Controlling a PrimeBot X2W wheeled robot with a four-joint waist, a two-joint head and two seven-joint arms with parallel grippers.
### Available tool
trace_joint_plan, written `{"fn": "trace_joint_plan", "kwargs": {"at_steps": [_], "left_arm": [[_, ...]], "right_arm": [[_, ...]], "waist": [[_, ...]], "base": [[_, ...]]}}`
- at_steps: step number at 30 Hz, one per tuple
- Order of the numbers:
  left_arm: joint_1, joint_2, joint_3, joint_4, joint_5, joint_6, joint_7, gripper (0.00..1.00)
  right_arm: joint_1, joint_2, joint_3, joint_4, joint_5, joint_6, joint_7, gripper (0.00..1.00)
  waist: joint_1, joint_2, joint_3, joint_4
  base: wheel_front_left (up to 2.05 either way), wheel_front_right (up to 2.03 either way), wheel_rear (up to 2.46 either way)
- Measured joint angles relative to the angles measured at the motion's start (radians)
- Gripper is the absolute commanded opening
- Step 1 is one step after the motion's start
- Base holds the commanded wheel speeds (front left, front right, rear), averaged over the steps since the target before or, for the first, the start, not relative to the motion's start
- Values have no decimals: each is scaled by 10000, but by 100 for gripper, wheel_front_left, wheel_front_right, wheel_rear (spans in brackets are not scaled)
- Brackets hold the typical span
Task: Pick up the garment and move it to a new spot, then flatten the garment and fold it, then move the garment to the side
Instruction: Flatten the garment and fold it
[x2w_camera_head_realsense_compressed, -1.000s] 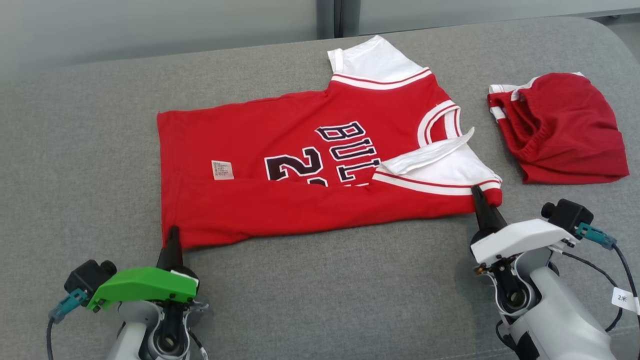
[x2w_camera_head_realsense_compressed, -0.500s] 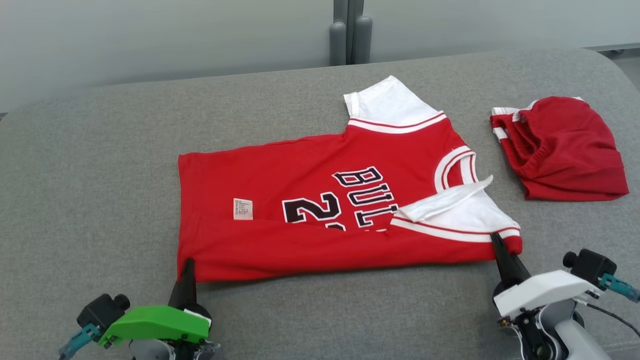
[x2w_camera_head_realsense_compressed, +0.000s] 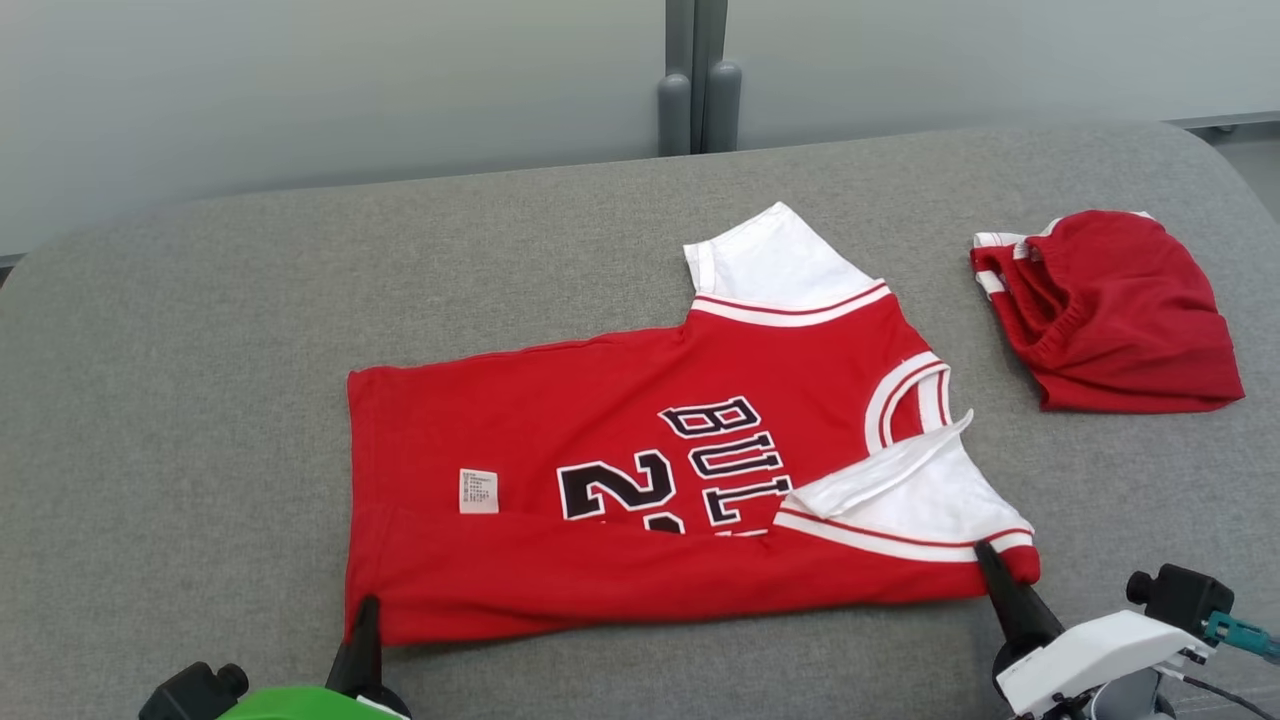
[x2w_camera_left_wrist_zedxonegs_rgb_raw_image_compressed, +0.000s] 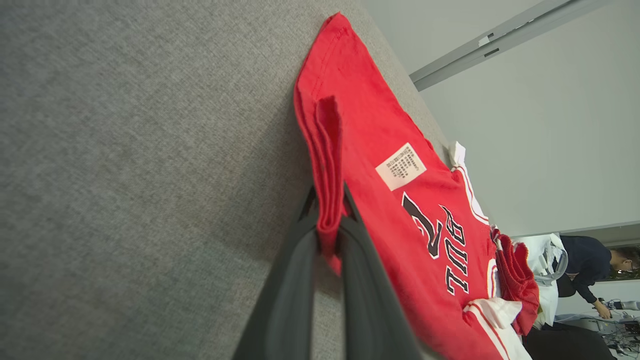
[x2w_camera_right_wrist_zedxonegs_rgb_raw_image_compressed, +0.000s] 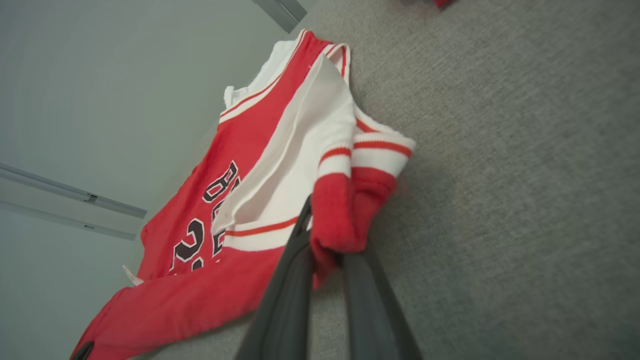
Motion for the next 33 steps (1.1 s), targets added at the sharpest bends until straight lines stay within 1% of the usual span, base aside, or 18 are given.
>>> {"fn": "trace_joint_plan", "kwargs": {"at_steps": [5, 7, 8, 10, 11, 12, 13, 14, 15, 16, 17, 19, 20, 23, 27, 30, 33], "left_arm": [[2, 58, -40, 98, 111, 77, 38, 0], [3, 79, -36, 128, 125, 109, 63, 0], [3, 79, -71, 136, 127, 163, 161, 0], [2, 84, -150, 128, 163, 165, 257, 0], [3, 84, -178, 127, 190, 167, 268, 0], [3, 86, -180, 121, 198, 205, 270, 0], [3, 92, -176, 119, 199, 247, 272, 17], [8, 113, -167, 115, 199, 253, 272, 42], [19, 148, -142, 88, 201, 253, 272, 55], [32, 192, -107, 56, 232, 253, 272, 97], [44, 230, -40, 25, 284, 255, 268, 100], [84, 286, 102, -46, 305, 284, 251, 100], [122, 314, 173, -56, 307, 284, 240, 100], [191, 464, 322, -109, 527, 309, 146, 100], [175, 646, 418, -355, 788, 328, 109, 100], [-24, 913, 186, -418, 1317, 328, 123, 100], [-509, 1223, -17, -495, 1766, 328, 140, 100]], "right_arm": [[128, 81, 222, -84, 65, -21, 330, 0], [134, 81, 301, -75, 29, -111, 385, 0], [133, 54, 332, -35, -13, -198, 472, 8], [154, 56, 291, 35, -63, -380, 464, 30], [174, 61, 224, 52, -61, -460, 454, 44], [183, 56, 201, 73, -69, -525, 454, 77], [196, 48, 198, 96, -84, -558, 454, 100], [212, 52, 186, 107, -84, -621, 451, 100], [245, 52, 163, 109, -82, -625, 443, 100], [294, 48, 127, 107, -81, -637, 441, 100], [380, 33, 81, 102, -81, -696, 428, 100], [582, -56, -40, 82, -81, -809, 355, 100], [662, -151, -94, 65, -82, -813, 353, 100], [768, -535, -249, -75, -196, -989, 268, 100], [686, -984, -453, -523, -566, -1145, 180, 100], [408, -1298, -487, -826, -805, -1166, 134, 100], [-75, -1641, -309, -1170, -1244, -1149, 265, 100]], "waist": [[0, 0, -125, -39], [0, 0, -143, -90], [0, 0, -152, -142], [0, 0, -155, -175], [0, 0, -149, -180], [0, 0, -144, -185], [0, 0, -140, -189], [0, 0, -135, -191], [0, 0, -129, -193], [0, 0, -124, -193], [0, 0, -117, -191], [0, 0, -102, -187], [0, 0, -93, -186], [0, 0, -61, -187], [0, 0, 1, -233], [-1, 0, 89, -265], [0, 0, 200, -291]], "base": [[0, 0, 0], [0, 0, 0], [0, 0, 0], [0, 0, 0], [0, 0, 0], [0, 0, 0], [0, 0, 0], [0, 0, 0], [0, 0, 0], [0, 0, 0], [0, 0, 0], [0, 0, 0], [0, 0, 0], [0, 0, 0], [0, 0, 0], [0, 0, 0], [0, 0, 0]]}}
